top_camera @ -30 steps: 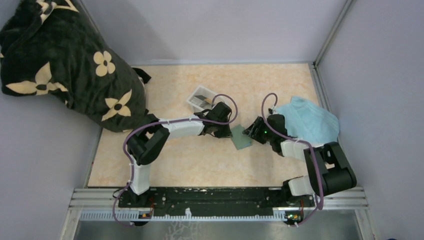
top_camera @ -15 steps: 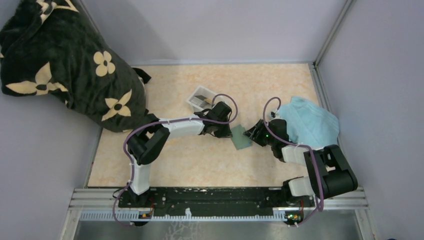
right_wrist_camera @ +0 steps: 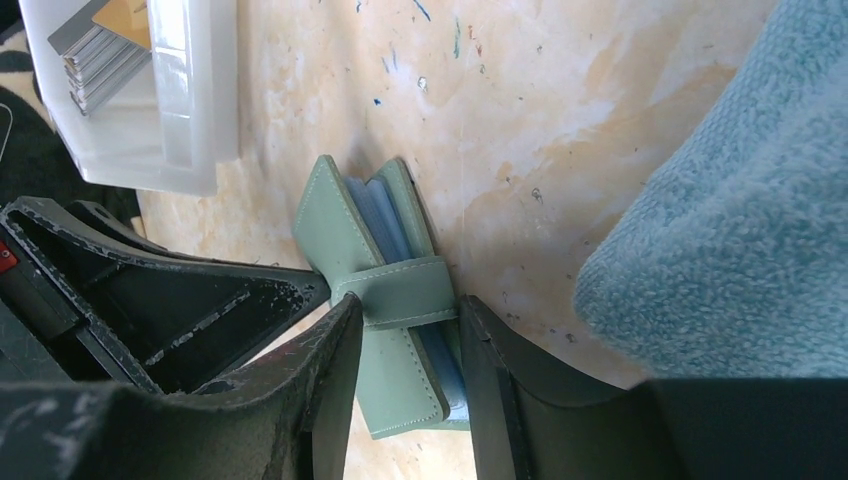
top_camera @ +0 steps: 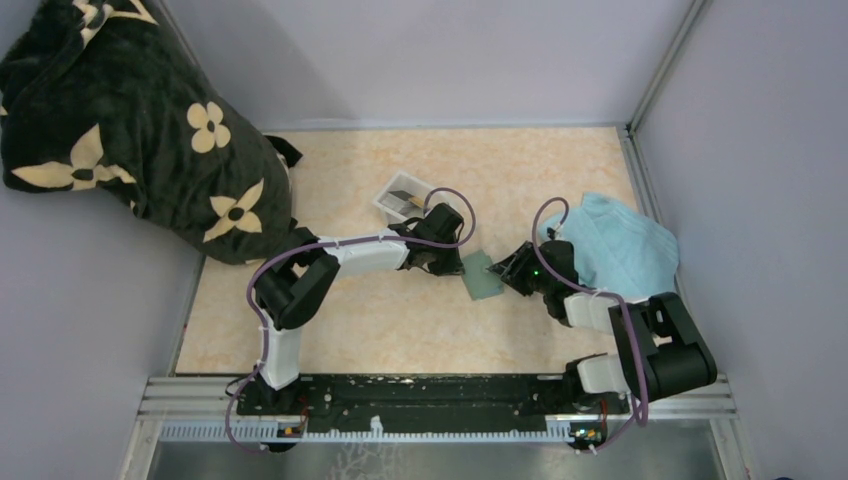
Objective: Put the credit cards into the card holder
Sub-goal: Close the card holder at the center of the board.
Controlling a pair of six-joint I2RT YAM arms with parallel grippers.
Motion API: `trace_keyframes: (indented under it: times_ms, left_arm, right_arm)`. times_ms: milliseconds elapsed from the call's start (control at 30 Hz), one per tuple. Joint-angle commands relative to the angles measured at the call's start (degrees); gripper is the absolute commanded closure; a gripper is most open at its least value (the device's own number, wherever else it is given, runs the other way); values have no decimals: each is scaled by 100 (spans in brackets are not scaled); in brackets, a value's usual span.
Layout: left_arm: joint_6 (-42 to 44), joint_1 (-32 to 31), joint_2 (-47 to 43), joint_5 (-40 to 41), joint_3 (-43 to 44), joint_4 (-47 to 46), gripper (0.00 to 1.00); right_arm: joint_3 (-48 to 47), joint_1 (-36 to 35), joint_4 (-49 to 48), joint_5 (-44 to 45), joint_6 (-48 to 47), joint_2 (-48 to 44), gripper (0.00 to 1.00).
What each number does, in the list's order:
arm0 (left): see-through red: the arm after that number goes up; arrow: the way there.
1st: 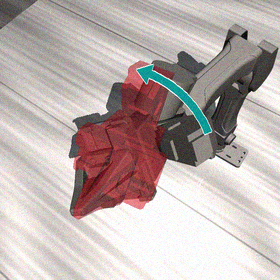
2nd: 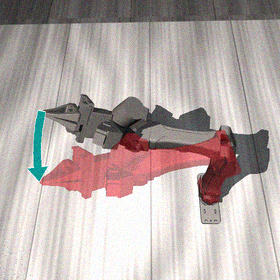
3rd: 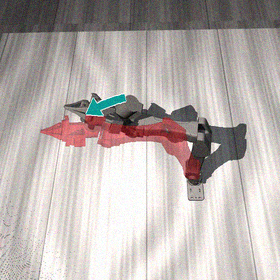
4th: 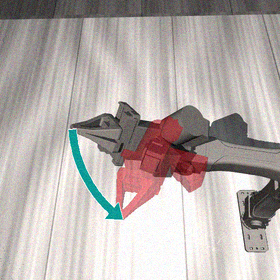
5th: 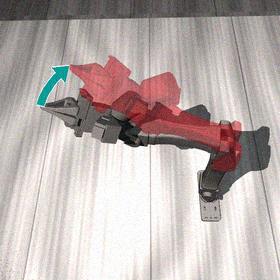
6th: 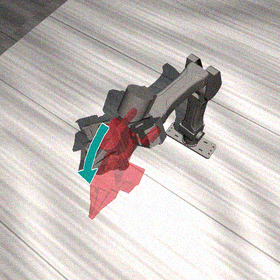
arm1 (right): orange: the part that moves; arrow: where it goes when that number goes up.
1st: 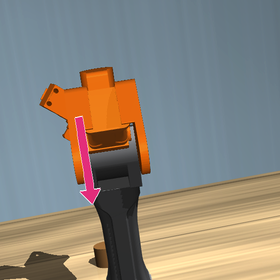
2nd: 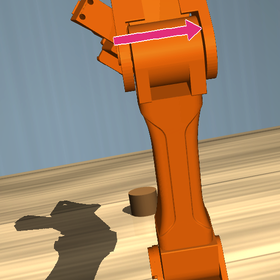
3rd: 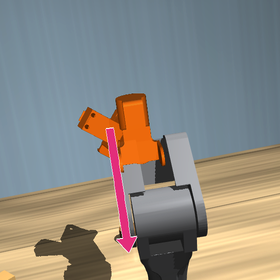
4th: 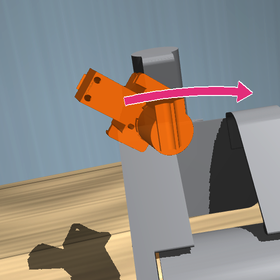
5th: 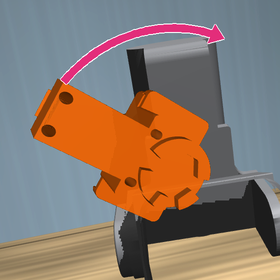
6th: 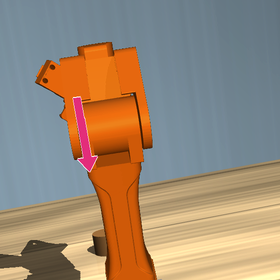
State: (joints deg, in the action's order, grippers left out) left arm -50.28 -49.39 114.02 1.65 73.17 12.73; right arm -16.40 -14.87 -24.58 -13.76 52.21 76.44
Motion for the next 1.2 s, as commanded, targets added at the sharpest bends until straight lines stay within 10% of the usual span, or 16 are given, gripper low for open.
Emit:
trace_keyframes:
  times_ms: [0, 1167]
  left_arm:
    - [117, -31, 386, 230, -125, 581, 78]
    - [243, -120, 575, 249, 176, 685, 78]
  right_arm:
    - [-3, -2, 502, 32, 84, 75, 59]
    - [-649, -542, 1558, -10, -526, 941, 62]
